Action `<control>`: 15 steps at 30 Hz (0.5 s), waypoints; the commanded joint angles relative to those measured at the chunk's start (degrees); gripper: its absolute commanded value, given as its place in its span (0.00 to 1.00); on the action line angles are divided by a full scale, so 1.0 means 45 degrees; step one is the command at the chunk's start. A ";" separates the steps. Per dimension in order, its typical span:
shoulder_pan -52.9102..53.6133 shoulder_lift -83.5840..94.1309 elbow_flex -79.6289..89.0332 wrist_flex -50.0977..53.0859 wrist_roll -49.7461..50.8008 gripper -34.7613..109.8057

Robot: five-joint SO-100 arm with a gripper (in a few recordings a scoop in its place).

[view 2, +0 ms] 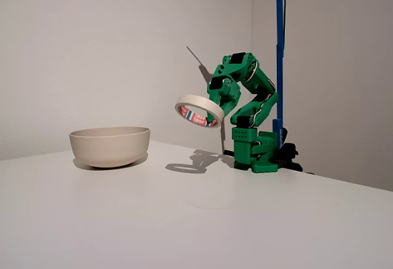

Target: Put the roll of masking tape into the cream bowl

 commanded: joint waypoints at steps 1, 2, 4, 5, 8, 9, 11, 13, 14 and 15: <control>0.0664 0.1133 -0.0879 0.0137 -0.0059 0.18; 0.0938 0.1172 -0.1133 0.0195 -0.0098 0.18; 0.1465 0.1250 -0.1641 0.0215 -0.0195 0.18; 0.1758 0.1270 -0.1914 0.0215 -0.0254 0.18; 0.2559 0.1074 -0.2773 0.0098 -0.0410 0.18; 0.2852 0.0957 -0.3086 0.0039 -0.0449 0.18; 0.3418 0.0625 -0.3672 -0.0059 -0.0527 0.18; 0.3984 0.0293 -0.4121 -0.0254 -0.0586 0.18; 0.4258 0.0117 -0.4297 -0.0391 -0.0664 0.18; 0.4570 -0.0098 -0.4453 -0.0566 -0.0703 0.18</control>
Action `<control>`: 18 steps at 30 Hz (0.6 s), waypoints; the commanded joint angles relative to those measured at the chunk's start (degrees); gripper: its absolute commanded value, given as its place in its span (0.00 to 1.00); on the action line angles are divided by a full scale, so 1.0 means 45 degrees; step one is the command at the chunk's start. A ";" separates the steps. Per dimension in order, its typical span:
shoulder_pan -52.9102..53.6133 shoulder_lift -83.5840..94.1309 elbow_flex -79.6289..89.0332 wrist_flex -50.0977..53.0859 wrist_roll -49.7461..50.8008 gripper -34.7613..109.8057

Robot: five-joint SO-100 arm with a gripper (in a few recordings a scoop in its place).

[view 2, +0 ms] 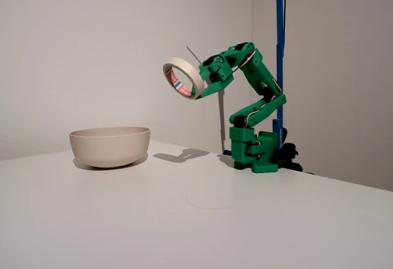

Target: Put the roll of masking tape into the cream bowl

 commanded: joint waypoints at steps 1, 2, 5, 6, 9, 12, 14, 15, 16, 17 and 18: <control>0.1387 -0.0508 -0.1582 -0.0742 -0.0059 0.18; 0.1680 -0.0840 -0.1738 -0.0938 -0.0117 0.18; 0.2676 -0.2012 -0.2207 -0.1582 -0.0195 0.18; 0.3027 -0.2480 -0.2422 -0.1816 -0.0273 0.18; 0.4141 -0.4160 -0.3281 -0.2402 -0.0352 0.18; 0.5195 -0.6094 -0.4570 -0.2520 -0.0352 0.18; 0.5879 -0.7070 -0.5098 -0.2852 -0.0332 0.18; 0.6211 -0.7500 -0.5332 -0.3008 -0.0332 0.18; 0.6504 -0.7910 -0.5566 -0.3184 -0.0332 0.18; 0.6797 -0.8340 -0.5820 -0.3320 -0.0332 0.18; 0.7070 -0.8809 -0.6152 -0.3359 -0.0332 0.18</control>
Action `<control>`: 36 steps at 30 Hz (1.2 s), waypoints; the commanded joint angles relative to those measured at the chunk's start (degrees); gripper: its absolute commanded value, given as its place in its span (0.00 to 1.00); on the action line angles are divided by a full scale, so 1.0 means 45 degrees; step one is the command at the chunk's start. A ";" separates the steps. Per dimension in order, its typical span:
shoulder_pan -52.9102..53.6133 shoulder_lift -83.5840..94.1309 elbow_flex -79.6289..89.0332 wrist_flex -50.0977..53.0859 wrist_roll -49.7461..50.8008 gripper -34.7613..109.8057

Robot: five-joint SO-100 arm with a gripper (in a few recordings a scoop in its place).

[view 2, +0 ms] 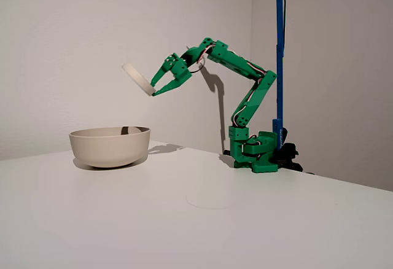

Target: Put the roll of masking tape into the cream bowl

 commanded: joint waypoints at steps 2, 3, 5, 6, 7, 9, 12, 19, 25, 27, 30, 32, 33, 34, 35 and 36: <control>0.1660 -0.1934 -0.2520 -0.0488 0.0098 0.18; 0.1934 -0.2402 -0.2891 -0.0547 0.0078 0.18; 0.2500 -0.3379 -0.3652 -0.0684 0.0020 0.18; 0.2793 -0.3887 -0.4102 -0.0684 0.0020 0.18; 0.3047 -0.4375 -0.4531 -0.0684 -0.0020 0.18; 0.3516 -0.5215 -0.5137 -0.0801 -0.0176 0.18; 0.4082 -0.6387 -0.5762 -0.1250 -0.0371 0.18; 0.4668 -0.8906 -0.7617 -0.1328 -0.0527 0.18; 0.3926 -1.0020 -0.8672 -0.0898 -0.0508 0.18; 0.3594 -1.0039 -0.8672 -0.0820 -0.0449 0.18; 0.3340 -1.0137 -0.8672 -0.1035 -0.0430 0.18; 0.3301 -1.0391 -0.8672 -0.1230 -0.0547 0.18; 0.3301 -1.0566 -0.8672 -0.1309 -0.0605 0.18; 0.3359 -1.0781 -0.8672 -0.1348 -0.0645 0.18; 0.3457 -1.0996 -0.8672 -0.1387 -0.0703 0.18; 0.3535 -1.1270 -0.8672 -0.1426 -0.0762 0.18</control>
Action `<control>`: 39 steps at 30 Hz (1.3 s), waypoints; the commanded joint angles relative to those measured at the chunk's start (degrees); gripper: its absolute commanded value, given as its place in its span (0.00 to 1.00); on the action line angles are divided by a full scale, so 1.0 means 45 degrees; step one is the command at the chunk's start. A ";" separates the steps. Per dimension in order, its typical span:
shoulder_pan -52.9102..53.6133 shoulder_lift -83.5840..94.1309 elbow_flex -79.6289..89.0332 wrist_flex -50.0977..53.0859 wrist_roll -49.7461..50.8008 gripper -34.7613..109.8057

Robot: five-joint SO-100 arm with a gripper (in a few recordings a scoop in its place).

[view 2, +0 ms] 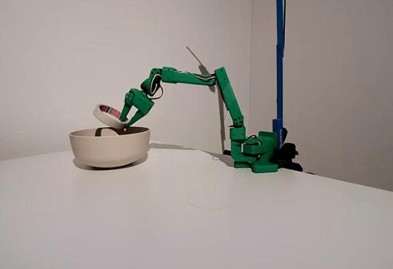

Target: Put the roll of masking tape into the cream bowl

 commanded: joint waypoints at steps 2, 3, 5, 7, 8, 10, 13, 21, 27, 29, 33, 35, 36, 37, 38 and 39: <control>0.0391 -0.0352 -0.1250 -0.0371 -0.0234 0.18; 0.0430 -0.0605 -0.1250 -0.0469 -0.0293 0.18; 0.0508 -0.0879 -0.1250 -0.0625 -0.0352 0.18; 0.0527 -0.0879 -0.1250 -0.0664 -0.0371 0.18; 0.0547 -0.0781 -0.1250 -0.0664 -0.0293 0.18; 0.0547 -0.0547 -0.1250 -0.0625 -0.0137 0.20; 0.0527 -0.0352 -0.1250 -0.0664 0.0039 0.32; 0.0684 -0.0039 -0.1250 -0.0742 0.0723 0.32; 0.0762 0.0781 -0.1270 -0.0703 0.1309 0.26; 0.0762 0.1211 -0.1270 -0.0449 0.1504 0.24; 0.0723 0.2363 -0.1270 0.0215 0.1973 0.18; 0.0547 0.3027 -0.1270 0.0664 0.2051 0.18; 0.0430 0.3340 -0.1270 0.0898 0.2070 0.18; 0.0254 0.3672 -0.1250 0.1152 0.2051 0.18; 0.0059 0.3965 -0.1250 0.1406 0.2012 0.18; -0.0137 0.4238 -0.1250 0.1680 0.1992 0.18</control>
